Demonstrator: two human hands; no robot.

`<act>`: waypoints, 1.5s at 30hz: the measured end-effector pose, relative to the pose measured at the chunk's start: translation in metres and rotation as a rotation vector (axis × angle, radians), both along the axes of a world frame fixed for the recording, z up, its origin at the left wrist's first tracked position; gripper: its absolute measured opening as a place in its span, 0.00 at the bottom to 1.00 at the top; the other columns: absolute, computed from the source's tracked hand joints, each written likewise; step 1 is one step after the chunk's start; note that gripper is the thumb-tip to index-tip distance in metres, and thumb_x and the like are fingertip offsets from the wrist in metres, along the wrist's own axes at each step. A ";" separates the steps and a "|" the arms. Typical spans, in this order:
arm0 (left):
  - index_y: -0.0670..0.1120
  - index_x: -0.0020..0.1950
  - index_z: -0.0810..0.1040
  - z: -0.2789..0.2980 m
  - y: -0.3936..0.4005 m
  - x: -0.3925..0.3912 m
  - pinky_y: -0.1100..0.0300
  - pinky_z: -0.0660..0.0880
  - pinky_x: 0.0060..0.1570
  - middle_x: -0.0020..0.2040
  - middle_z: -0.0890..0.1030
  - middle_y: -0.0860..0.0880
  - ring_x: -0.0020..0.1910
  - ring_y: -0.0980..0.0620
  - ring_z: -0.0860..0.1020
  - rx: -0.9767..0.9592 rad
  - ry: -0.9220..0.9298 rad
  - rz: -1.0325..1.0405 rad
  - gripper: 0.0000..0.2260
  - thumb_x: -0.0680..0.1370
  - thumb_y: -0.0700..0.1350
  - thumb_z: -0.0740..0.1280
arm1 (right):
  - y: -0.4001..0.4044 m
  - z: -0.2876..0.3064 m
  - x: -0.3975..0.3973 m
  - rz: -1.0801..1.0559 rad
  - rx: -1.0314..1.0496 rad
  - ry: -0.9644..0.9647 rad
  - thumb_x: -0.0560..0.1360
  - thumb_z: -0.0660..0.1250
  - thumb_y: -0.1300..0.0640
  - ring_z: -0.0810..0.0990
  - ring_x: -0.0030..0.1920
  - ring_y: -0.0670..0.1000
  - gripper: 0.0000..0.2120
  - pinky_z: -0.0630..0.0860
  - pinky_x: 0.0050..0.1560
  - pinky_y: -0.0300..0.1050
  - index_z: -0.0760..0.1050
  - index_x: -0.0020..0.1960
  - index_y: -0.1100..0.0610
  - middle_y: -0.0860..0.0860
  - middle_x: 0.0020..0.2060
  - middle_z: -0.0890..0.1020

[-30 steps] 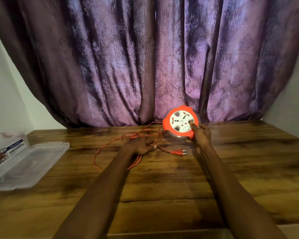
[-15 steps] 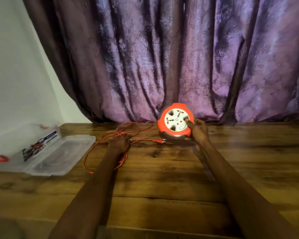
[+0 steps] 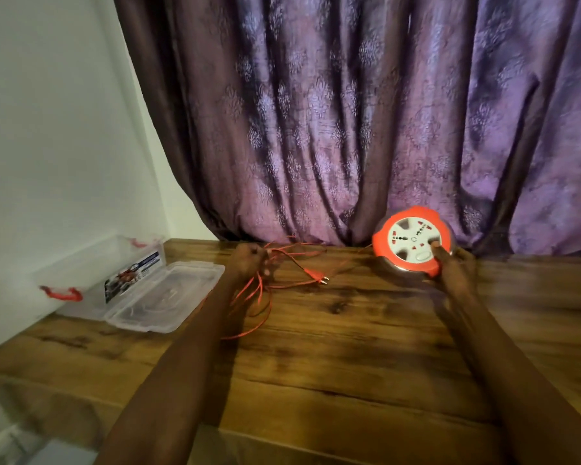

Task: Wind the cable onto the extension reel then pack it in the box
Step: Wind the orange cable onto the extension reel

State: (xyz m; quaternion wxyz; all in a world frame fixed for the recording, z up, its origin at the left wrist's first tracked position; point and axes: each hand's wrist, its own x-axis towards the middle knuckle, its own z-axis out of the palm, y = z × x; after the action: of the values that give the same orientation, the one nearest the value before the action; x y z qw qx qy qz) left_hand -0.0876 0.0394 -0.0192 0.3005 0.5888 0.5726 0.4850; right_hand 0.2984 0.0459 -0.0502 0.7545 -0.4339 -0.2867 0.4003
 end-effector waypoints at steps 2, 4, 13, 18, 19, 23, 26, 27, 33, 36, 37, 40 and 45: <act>0.38 0.38 0.74 0.012 0.002 0.009 0.62 0.74 0.22 0.29 0.74 0.44 0.20 0.55 0.74 -0.058 -0.228 -0.030 0.13 0.82 0.37 0.63 | -0.001 0.000 0.004 -0.026 -0.006 0.019 0.73 0.75 0.53 0.79 0.38 0.51 0.25 0.79 0.24 0.42 0.72 0.66 0.60 0.57 0.52 0.81; 0.37 0.44 0.77 0.021 0.005 0.016 0.60 0.78 0.24 0.30 0.73 0.45 0.22 0.54 0.76 -0.063 -0.351 -0.036 0.09 0.82 0.37 0.63 | -0.004 0.001 0.005 -0.034 -0.003 0.039 0.73 0.75 0.53 0.78 0.36 0.49 0.25 0.79 0.23 0.42 0.72 0.66 0.58 0.57 0.52 0.80; 0.36 0.50 0.85 0.002 -0.001 -0.022 0.55 0.74 0.44 0.42 0.84 0.40 0.42 0.48 0.79 0.069 0.291 0.069 0.11 0.73 0.43 0.74 | -0.014 0.002 -0.007 0.075 0.033 -0.029 0.74 0.74 0.55 0.79 0.37 0.51 0.09 0.77 0.21 0.42 0.76 0.50 0.54 0.56 0.46 0.81; 0.40 0.67 0.77 0.006 -0.009 -0.034 0.50 0.74 0.60 0.62 0.80 0.36 0.61 0.38 0.78 0.096 0.551 0.185 0.26 0.71 0.48 0.75 | -0.012 0.001 -0.016 0.098 0.039 0.000 0.74 0.75 0.56 0.81 0.32 0.47 0.23 0.75 0.21 0.41 0.74 0.64 0.64 0.59 0.51 0.82; 0.41 0.68 0.77 0.009 -0.009 -0.032 0.49 0.74 0.62 0.63 0.80 0.38 0.62 0.39 0.78 0.150 0.639 0.149 0.28 0.70 0.49 0.76 | -0.011 0.000 -0.018 0.103 0.045 0.009 0.74 0.75 0.56 0.80 0.31 0.47 0.21 0.75 0.21 0.40 0.75 0.63 0.63 0.59 0.50 0.82; 0.43 0.65 0.80 0.014 -0.005 -0.009 0.50 0.70 0.67 0.62 0.81 0.40 0.63 0.40 0.77 0.373 0.882 -0.153 0.17 0.76 0.41 0.69 | -0.008 -0.002 -0.025 0.116 0.055 0.052 0.73 0.76 0.56 0.79 0.34 0.51 0.20 0.71 0.21 0.38 0.73 0.62 0.59 0.59 0.49 0.82; 0.51 0.66 0.79 0.014 -0.004 0.018 0.54 0.66 0.70 0.69 0.77 0.46 0.68 0.44 0.73 0.289 1.115 -0.247 0.17 0.79 0.54 0.63 | -0.008 -0.003 -0.031 0.136 0.055 0.056 0.73 0.76 0.55 0.78 0.34 0.52 0.22 0.71 0.20 0.38 0.72 0.62 0.58 0.59 0.49 0.81; 0.54 0.69 0.76 0.010 -0.002 0.025 0.52 0.61 0.74 0.75 0.71 0.48 0.73 0.45 0.68 0.231 1.236 -0.253 0.22 0.79 0.62 0.61 | -0.009 -0.003 -0.033 0.140 0.053 0.052 0.73 0.76 0.55 0.78 0.34 0.52 0.20 0.71 0.20 0.38 0.72 0.61 0.57 0.59 0.48 0.81; 0.63 0.78 0.56 -0.014 -0.001 0.020 0.38 0.35 0.74 0.82 0.48 0.47 0.80 0.39 0.40 -0.255 1.356 -0.129 0.43 0.67 0.79 0.57 | -0.013 -0.003 -0.038 0.157 0.049 0.057 0.73 0.75 0.55 0.80 0.36 0.51 0.19 0.74 0.22 0.40 0.74 0.61 0.55 0.57 0.48 0.83; 0.65 0.77 0.58 -0.015 0.003 0.000 0.36 0.40 0.76 0.82 0.47 0.52 0.80 0.39 0.41 -0.338 1.254 -0.102 0.33 0.74 0.69 0.62 | -0.013 -0.002 -0.035 0.135 0.040 0.077 0.73 0.76 0.54 0.81 0.37 0.51 0.22 0.75 0.22 0.42 0.73 0.62 0.56 0.58 0.51 0.83; 0.65 0.77 0.58 -0.016 0.004 -0.008 0.37 0.43 0.77 0.82 0.48 0.53 0.80 0.39 0.43 -0.341 1.230 -0.110 0.31 0.75 0.65 0.64 | -0.012 -0.002 -0.033 0.123 0.037 0.082 0.73 0.76 0.54 0.81 0.38 0.52 0.22 0.75 0.23 0.42 0.73 0.63 0.57 0.59 0.52 0.84; 0.64 0.76 0.63 -0.017 0.000 -0.028 0.48 0.55 0.77 0.82 0.55 0.51 0.80 0.43 0.54 -0.304 1.126 -0.121 0.29 0.76 0.55 0.67 | -0.009 -0.001 -0.025 0.087 0.032 0.100 0.72 0.77 0.54 0.81 0.38 0.53 0.22 0.74 0.22 0.41 0.72 0.62 0.57 0.63 0.57 0.83; 0.61 0.75 0.68 -0.023 -0.005 -0.047 0.54 0.69 0.69 0.78 0.66 0.48 0.70 0.46 0.72 -0.194 1.018 -0.114 0.23 0.80 0.48 0.64 | -0.008 -0.001 -0.014 0.051 0.034 0.103 0.73 0.77 0.55 0.81 0.44 0.57 0.26 0.73 0.21 0.39 0.72 0.66 0.63 0.65 0.59 0.82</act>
State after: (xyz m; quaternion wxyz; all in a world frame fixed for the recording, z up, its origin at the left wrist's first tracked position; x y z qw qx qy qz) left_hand -0.1346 0.0345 -0.0425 0.0630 0.7498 0.6555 0.0649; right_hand 0.2841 0.0381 -0.0507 0.7652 -0.3922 -0.2652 0.4362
